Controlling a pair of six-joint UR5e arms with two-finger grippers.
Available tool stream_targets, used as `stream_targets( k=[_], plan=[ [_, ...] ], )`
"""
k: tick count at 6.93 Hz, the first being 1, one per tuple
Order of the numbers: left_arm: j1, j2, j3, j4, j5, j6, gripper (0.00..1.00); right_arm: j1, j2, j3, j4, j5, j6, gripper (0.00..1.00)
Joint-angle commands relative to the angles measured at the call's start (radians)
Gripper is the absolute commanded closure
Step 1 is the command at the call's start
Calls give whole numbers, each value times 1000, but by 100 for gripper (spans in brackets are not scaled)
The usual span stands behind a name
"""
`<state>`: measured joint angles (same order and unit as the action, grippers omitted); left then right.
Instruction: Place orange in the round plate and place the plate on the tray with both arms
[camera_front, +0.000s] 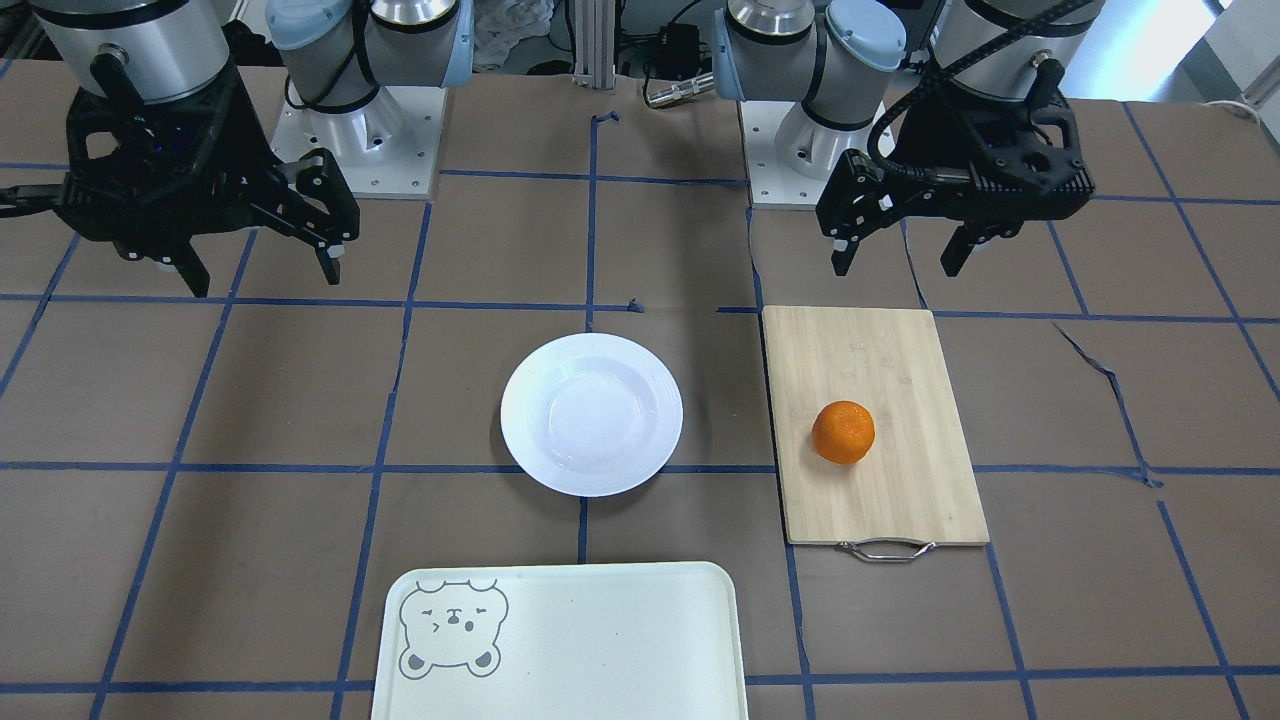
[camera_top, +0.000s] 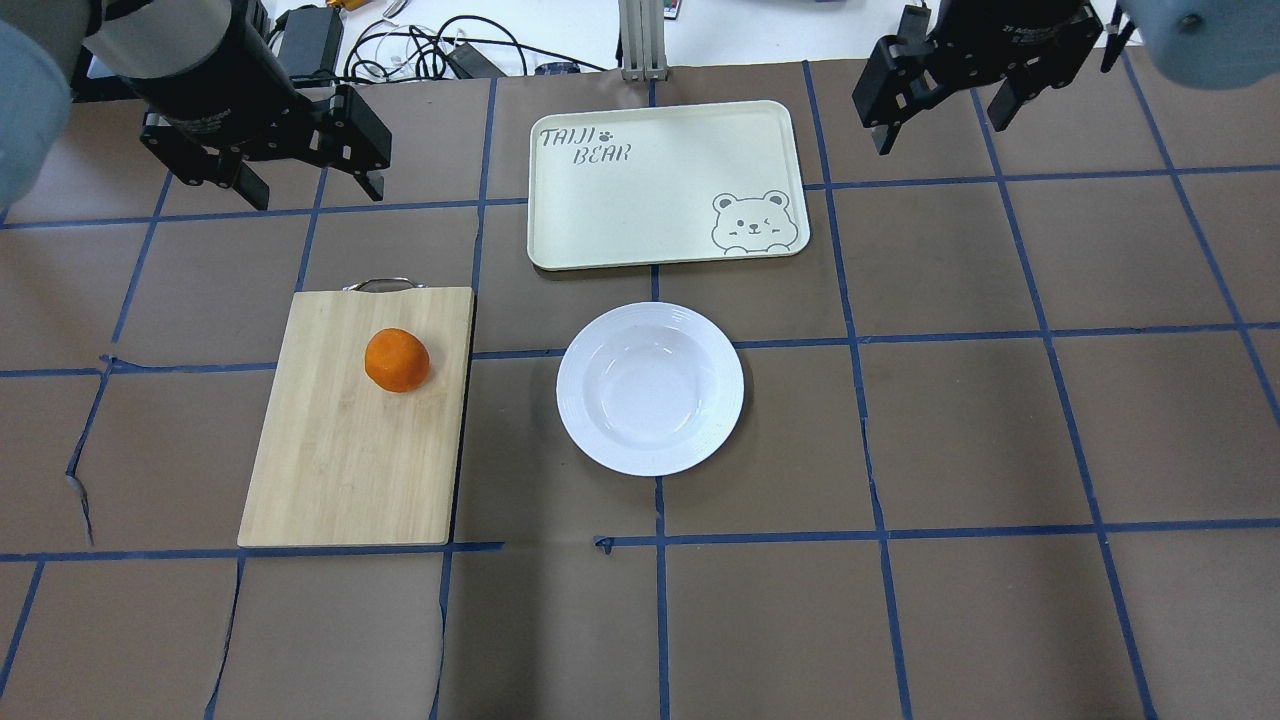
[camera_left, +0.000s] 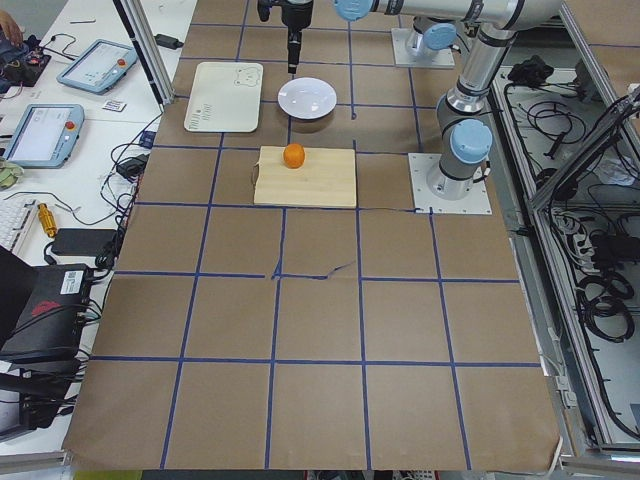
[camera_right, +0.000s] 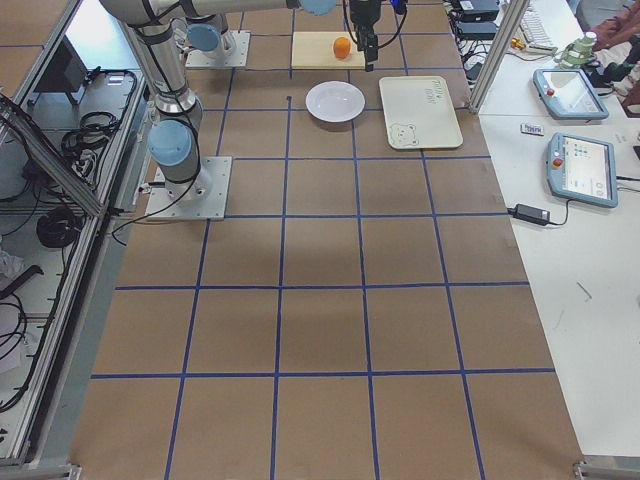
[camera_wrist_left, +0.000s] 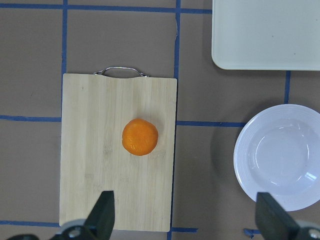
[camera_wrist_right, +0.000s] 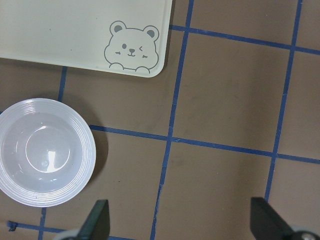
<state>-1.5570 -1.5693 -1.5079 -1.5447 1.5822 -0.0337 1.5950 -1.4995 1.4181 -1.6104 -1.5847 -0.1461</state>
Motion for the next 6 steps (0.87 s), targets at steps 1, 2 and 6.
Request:
stream_targets(
  k=[1, 2, 6],
  plan=[
    [0, 0, 0, 0, -1, 0, 0, -3, -1, -1, -3, 0, -6, 0],
    [0, 0, 0, 0, -1, 0, 0, -9, -1, -1, -3, 0, -6, 0],
    [0, 2, 0, -2, 1, 0, 0, -12, -8, -1, 7, 0, 3, 0]
  ],
)
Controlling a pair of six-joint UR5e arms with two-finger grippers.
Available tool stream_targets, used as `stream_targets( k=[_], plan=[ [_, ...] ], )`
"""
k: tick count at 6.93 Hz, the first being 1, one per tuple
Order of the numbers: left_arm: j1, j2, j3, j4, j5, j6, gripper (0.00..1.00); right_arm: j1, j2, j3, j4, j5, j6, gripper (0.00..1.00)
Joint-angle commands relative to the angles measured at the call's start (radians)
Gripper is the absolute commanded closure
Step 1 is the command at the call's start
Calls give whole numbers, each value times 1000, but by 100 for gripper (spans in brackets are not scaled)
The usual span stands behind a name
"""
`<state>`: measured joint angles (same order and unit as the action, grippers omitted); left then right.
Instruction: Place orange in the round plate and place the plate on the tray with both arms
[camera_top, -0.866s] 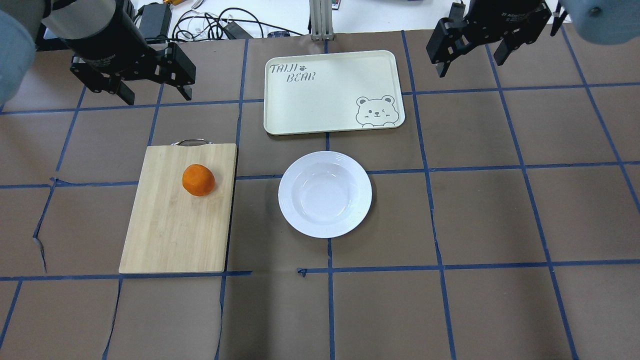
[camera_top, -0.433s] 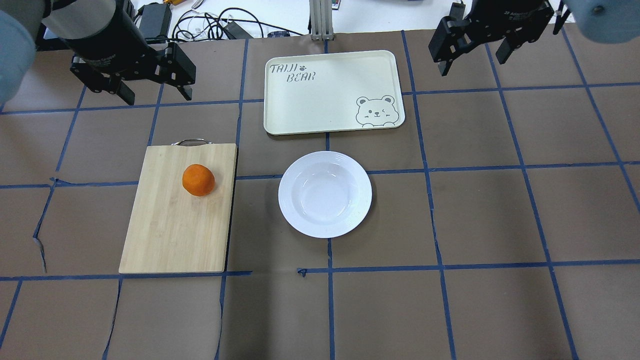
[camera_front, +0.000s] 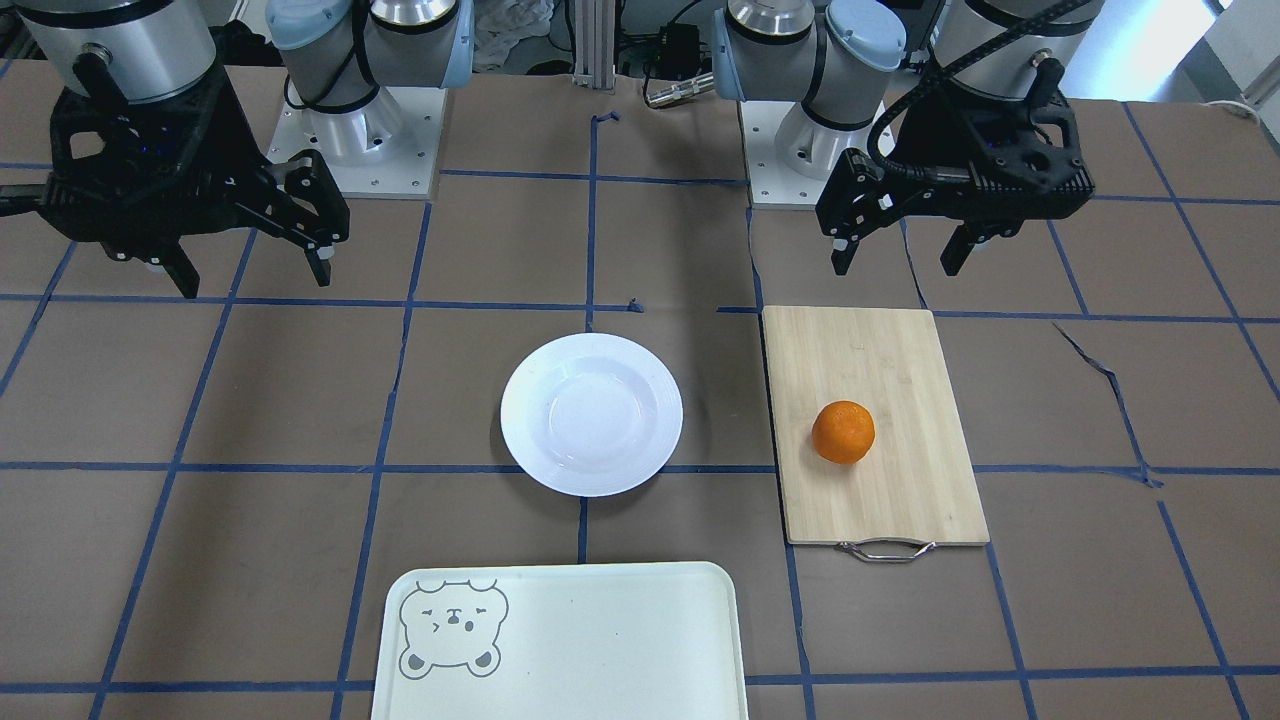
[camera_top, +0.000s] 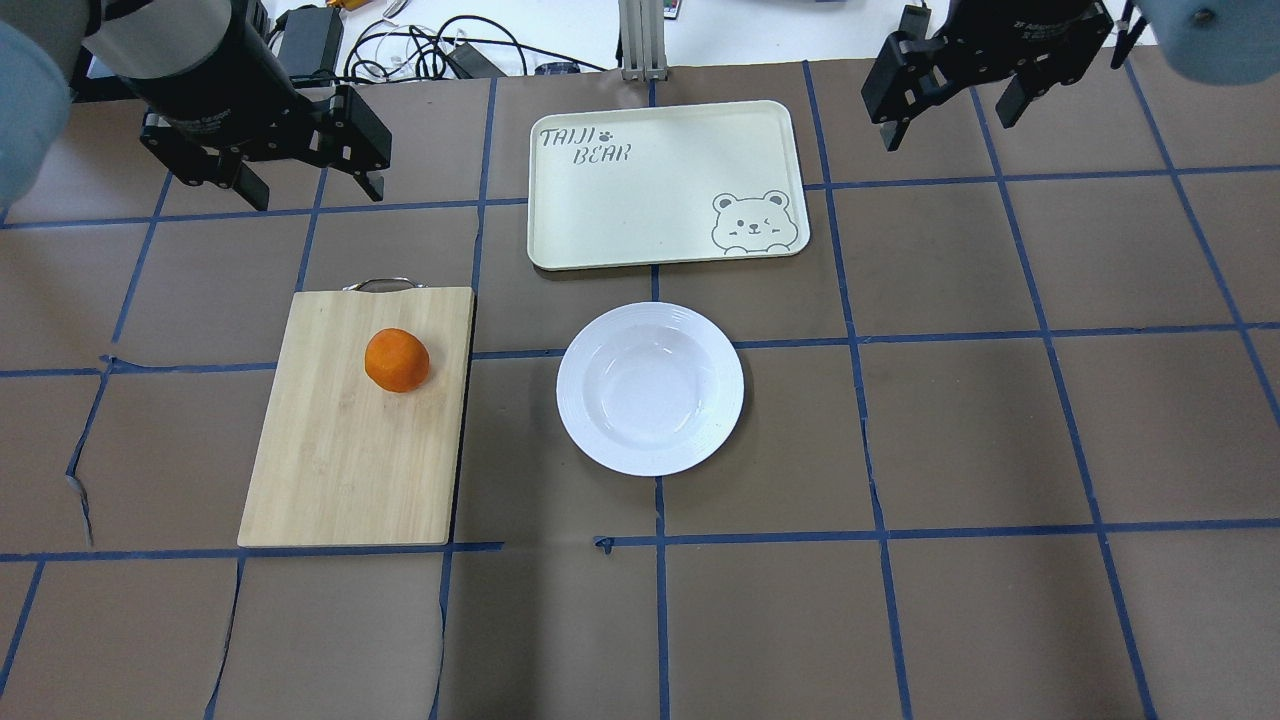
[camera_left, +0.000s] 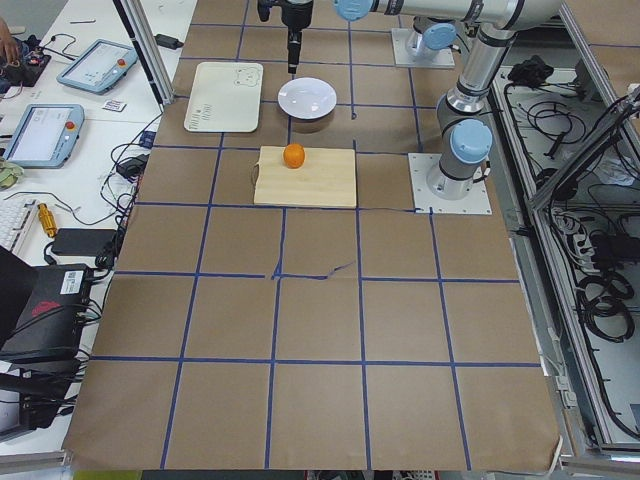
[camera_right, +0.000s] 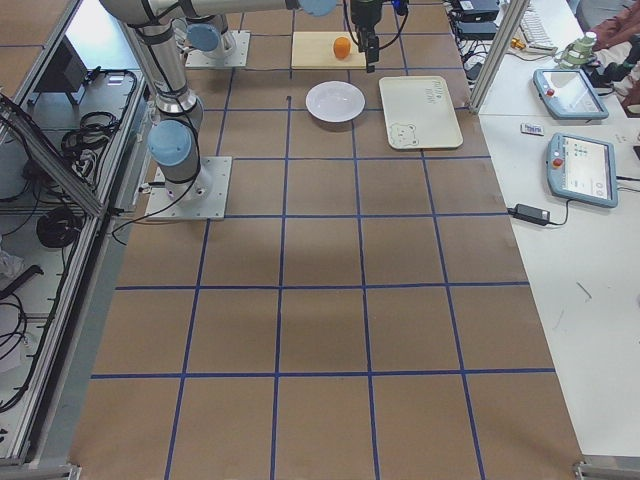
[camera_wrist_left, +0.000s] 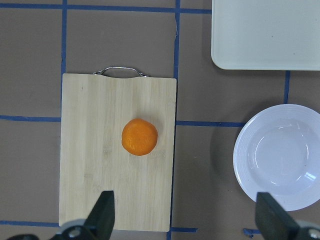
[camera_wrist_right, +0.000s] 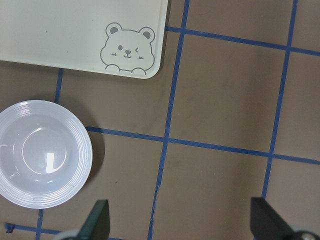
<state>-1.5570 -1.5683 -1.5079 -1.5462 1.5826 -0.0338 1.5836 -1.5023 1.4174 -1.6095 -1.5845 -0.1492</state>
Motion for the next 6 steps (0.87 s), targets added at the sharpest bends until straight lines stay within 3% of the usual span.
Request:
stream_targets(
  k=[1, 6],
  plan=[
    [0, 1, 0, 0, -1, 0, 0, -2, -7, 0, 2, 1, 8, 0],
    [0, 1, 0, 0, 0, 0, 0, -4, -13, 0, 0, -2, 49, 0]
  ],
)
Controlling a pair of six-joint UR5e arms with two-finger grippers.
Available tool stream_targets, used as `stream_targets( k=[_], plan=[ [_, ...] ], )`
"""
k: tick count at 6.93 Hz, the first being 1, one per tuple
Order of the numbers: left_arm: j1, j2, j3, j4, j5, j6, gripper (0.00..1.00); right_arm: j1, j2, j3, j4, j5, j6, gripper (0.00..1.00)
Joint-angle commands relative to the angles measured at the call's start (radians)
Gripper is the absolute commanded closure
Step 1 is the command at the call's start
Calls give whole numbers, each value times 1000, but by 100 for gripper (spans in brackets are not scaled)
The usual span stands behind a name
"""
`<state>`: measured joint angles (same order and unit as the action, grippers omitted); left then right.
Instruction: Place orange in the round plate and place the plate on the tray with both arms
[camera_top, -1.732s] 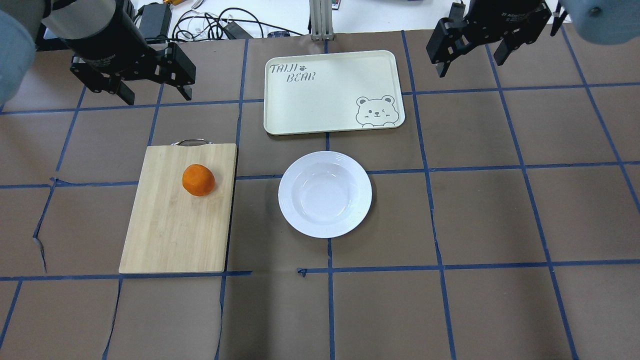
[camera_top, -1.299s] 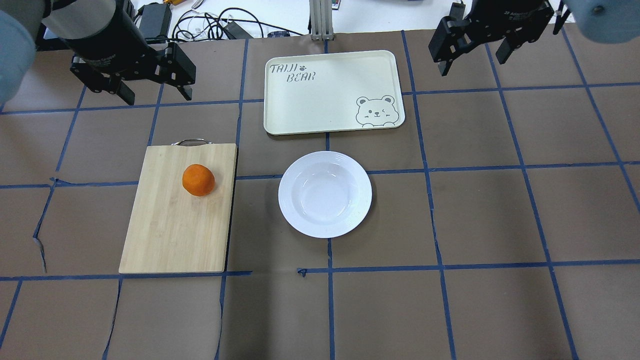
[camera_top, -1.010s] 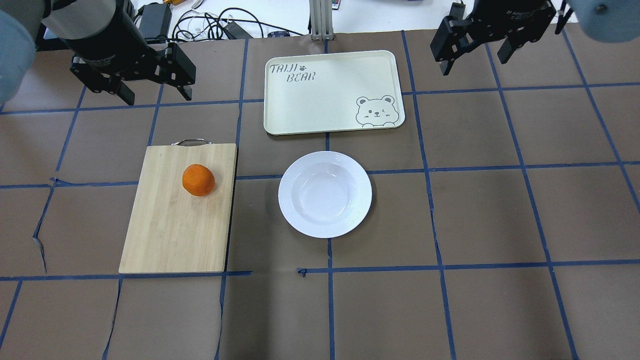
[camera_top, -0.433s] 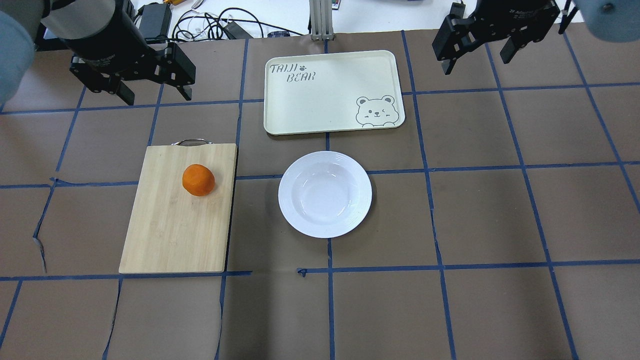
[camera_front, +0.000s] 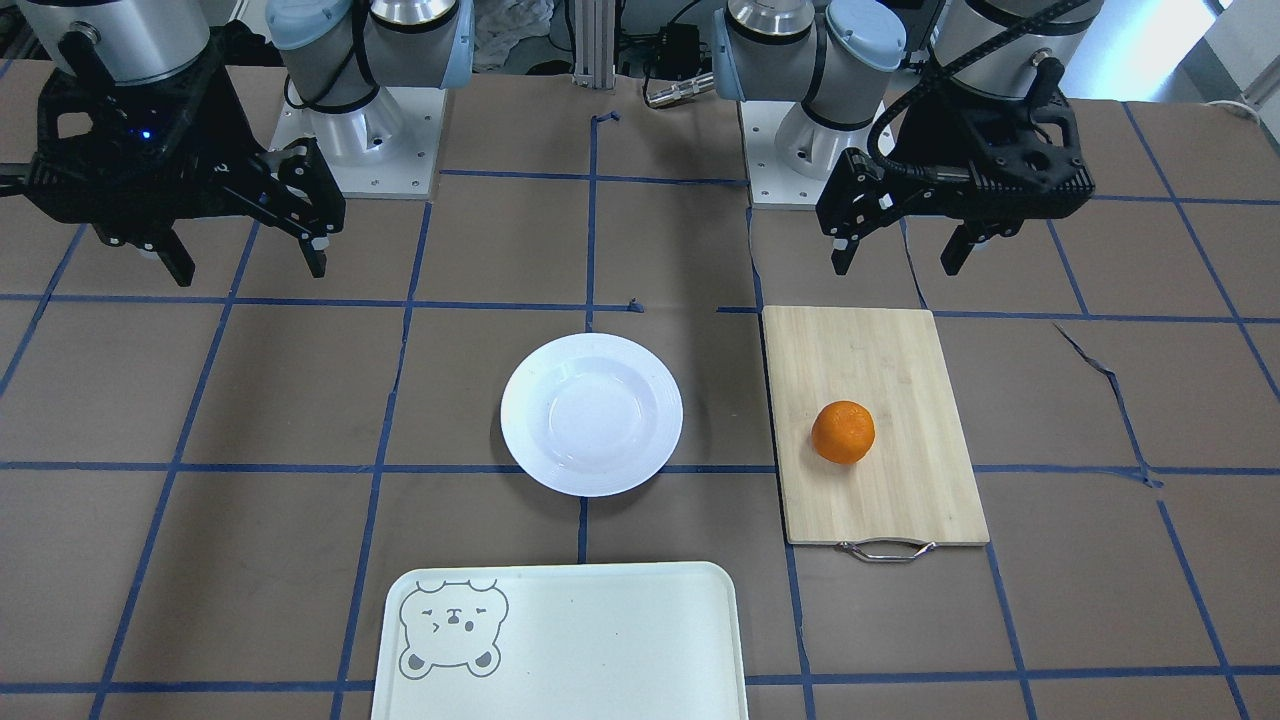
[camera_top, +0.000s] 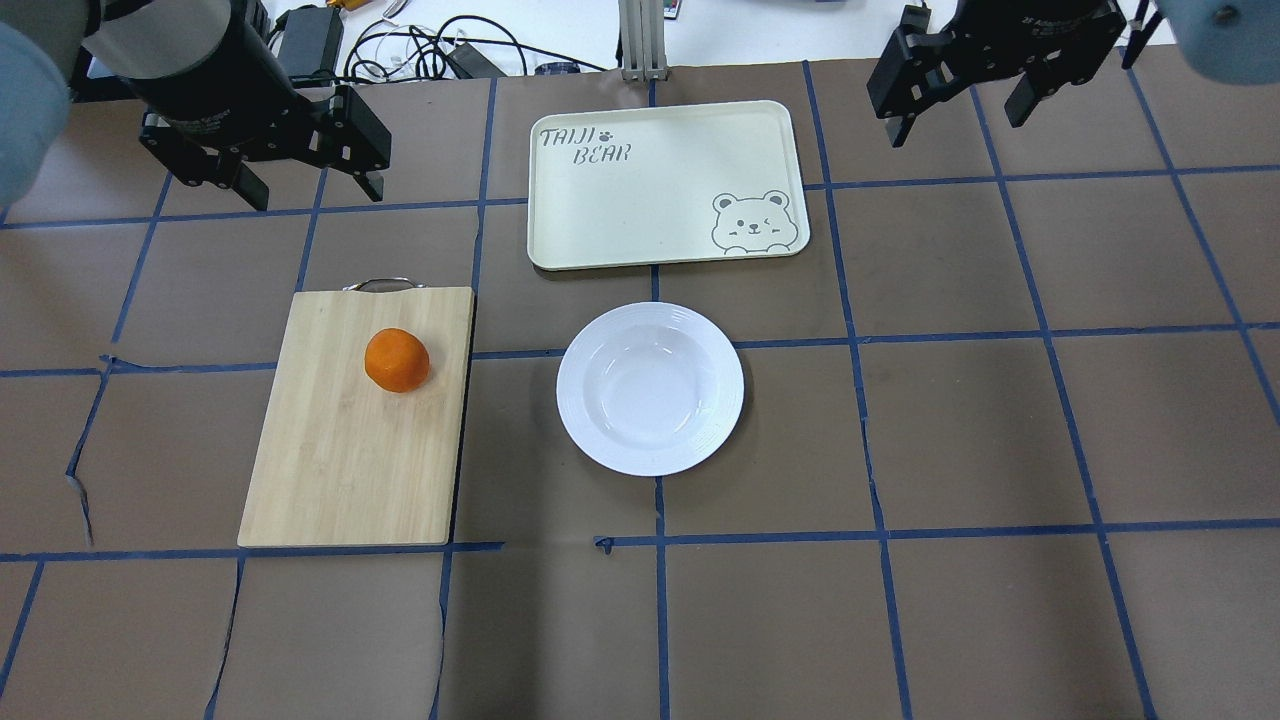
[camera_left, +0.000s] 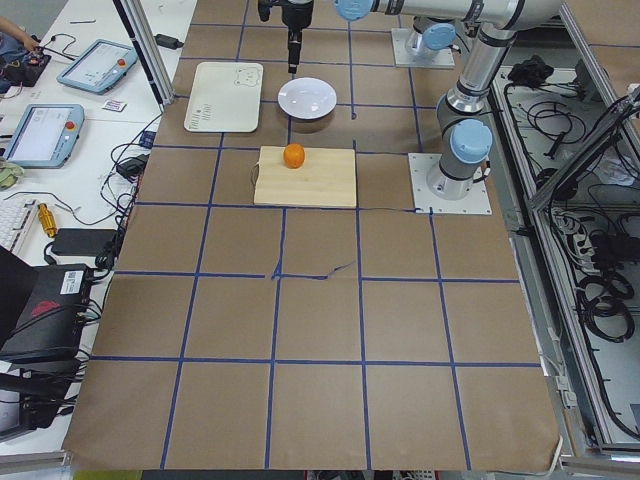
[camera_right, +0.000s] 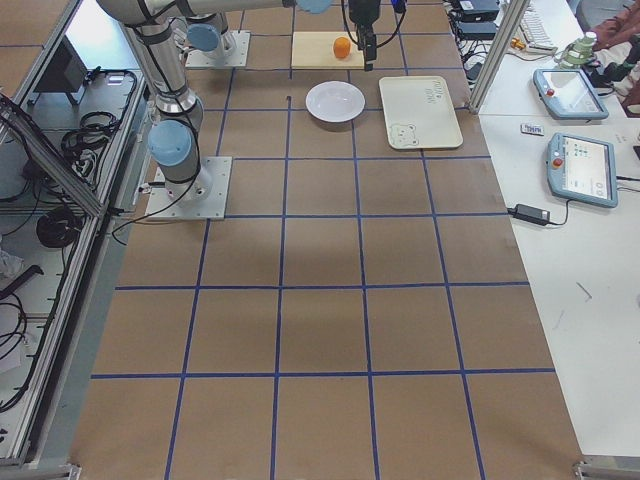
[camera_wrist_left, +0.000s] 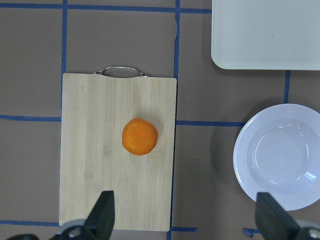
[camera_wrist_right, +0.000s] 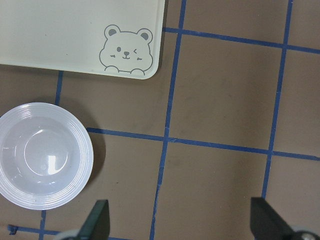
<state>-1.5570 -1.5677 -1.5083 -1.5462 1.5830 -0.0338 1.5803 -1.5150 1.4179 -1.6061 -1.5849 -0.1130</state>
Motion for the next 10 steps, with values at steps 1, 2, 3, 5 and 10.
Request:
stream_targets(
  k=[1, 2, 3, 5, 10],
  plan=[
    [0, 0, 0, 0, 0, 0, 0, 0, -2, -1, -1, -1, 16, 0],
    [0, 0, 0, 0, 0, 0, 0, 0, -2, -1, -3, -1, 21, 0],
    [0, 0, 0, -3, 2, 2, 0, -2, -1, -1, -5, -1, 56, 0],
    [-6, 0, -1, -3, 3, 3, 0, -2, -2, -1, 6, 0, 84, 0],
    [105, -37, -185, 9, 5, 18, 0, -2, -1, 1, 12, 0, 82, 0]
  ],
)
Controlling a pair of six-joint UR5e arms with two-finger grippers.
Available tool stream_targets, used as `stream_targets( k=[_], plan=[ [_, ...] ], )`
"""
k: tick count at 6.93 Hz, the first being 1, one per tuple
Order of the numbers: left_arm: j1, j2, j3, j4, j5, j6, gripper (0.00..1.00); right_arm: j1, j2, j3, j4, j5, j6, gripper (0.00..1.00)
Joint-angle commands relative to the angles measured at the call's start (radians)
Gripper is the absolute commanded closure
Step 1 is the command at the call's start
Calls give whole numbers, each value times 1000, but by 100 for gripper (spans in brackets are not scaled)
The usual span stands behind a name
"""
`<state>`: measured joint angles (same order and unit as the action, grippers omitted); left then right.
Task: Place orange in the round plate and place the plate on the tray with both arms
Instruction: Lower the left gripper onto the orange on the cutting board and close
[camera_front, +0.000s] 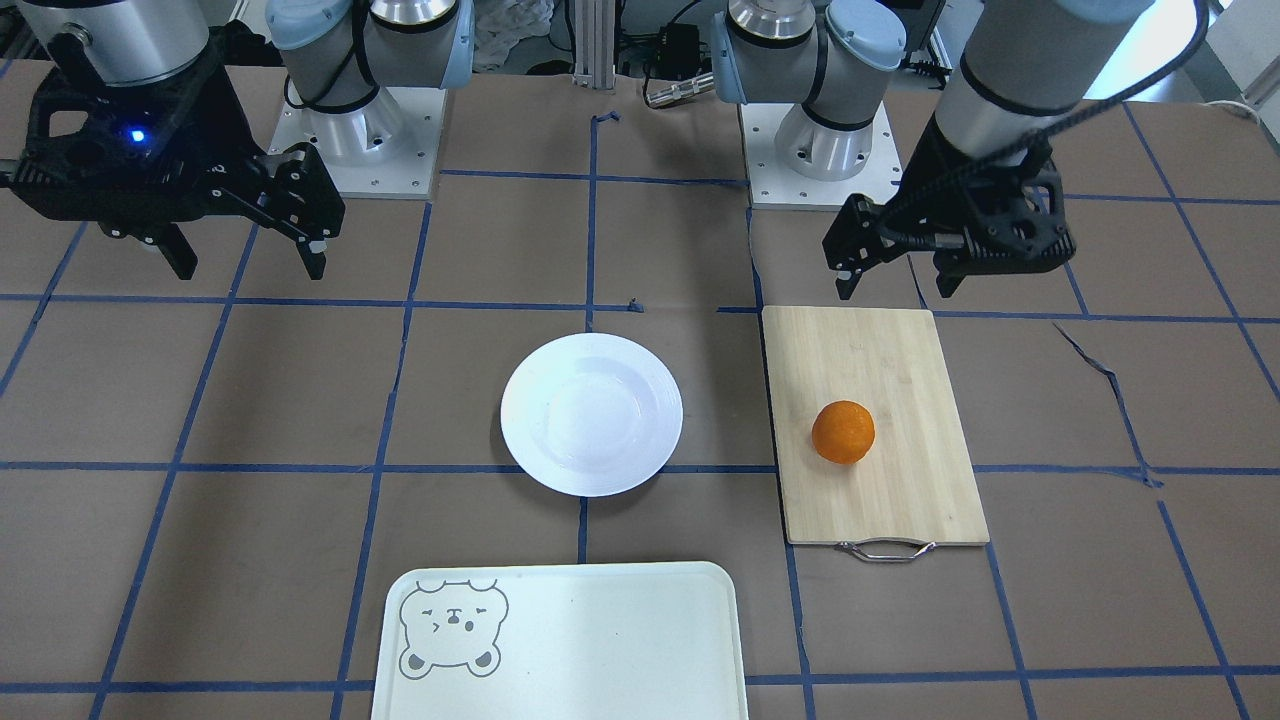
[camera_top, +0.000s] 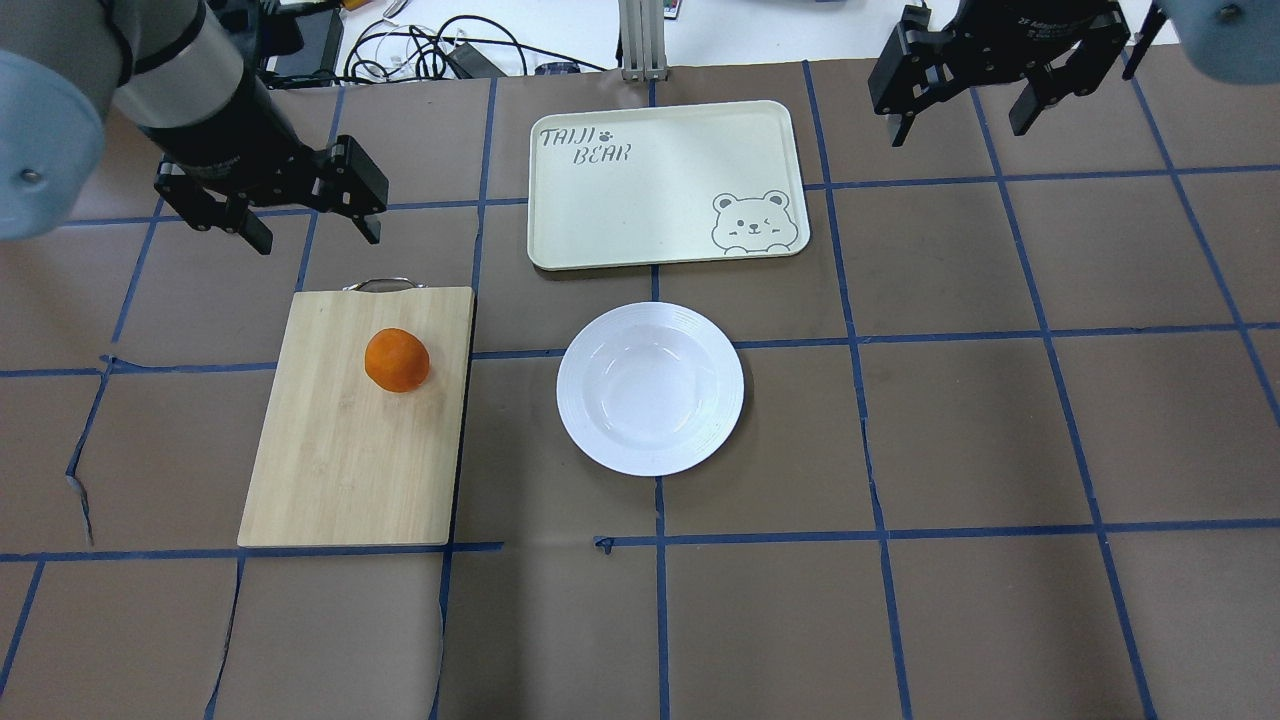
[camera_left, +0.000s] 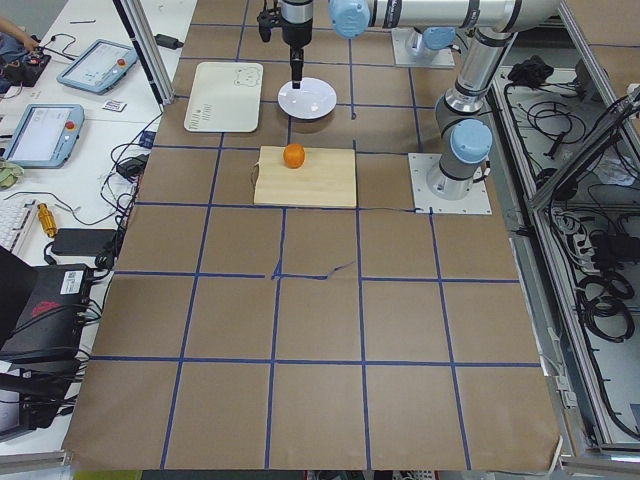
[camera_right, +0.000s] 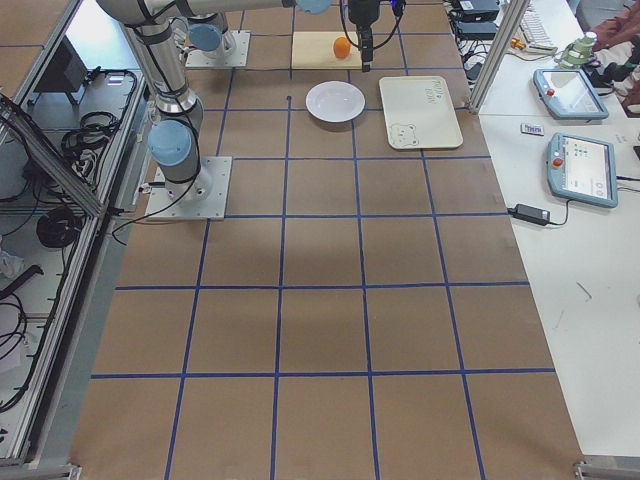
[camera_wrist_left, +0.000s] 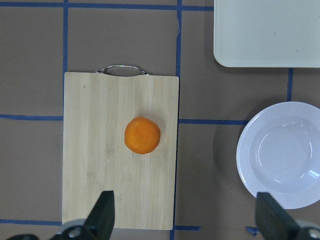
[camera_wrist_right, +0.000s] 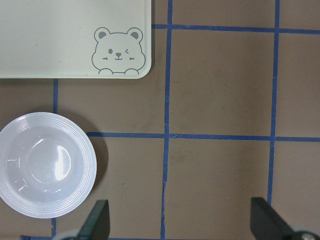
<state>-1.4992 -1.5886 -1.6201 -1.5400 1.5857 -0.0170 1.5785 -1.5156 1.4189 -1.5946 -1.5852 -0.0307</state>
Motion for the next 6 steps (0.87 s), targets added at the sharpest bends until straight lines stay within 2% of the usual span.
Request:
stream_targets(
  k=[1, 4, 6],
  plan=[
    [62, -61, -93, 0, 5, 2, 0, 0, 0, 0, 1, 1, 0, 0],
    [62, -256, -95, 43, 7, -3, 0, 0, 0, 0, 1, 1, 0, 0],
    [59, -354, -93, 119, 8, -6, 0, 0, 0, 0, 1, 1, 2, 0]
  ],
)
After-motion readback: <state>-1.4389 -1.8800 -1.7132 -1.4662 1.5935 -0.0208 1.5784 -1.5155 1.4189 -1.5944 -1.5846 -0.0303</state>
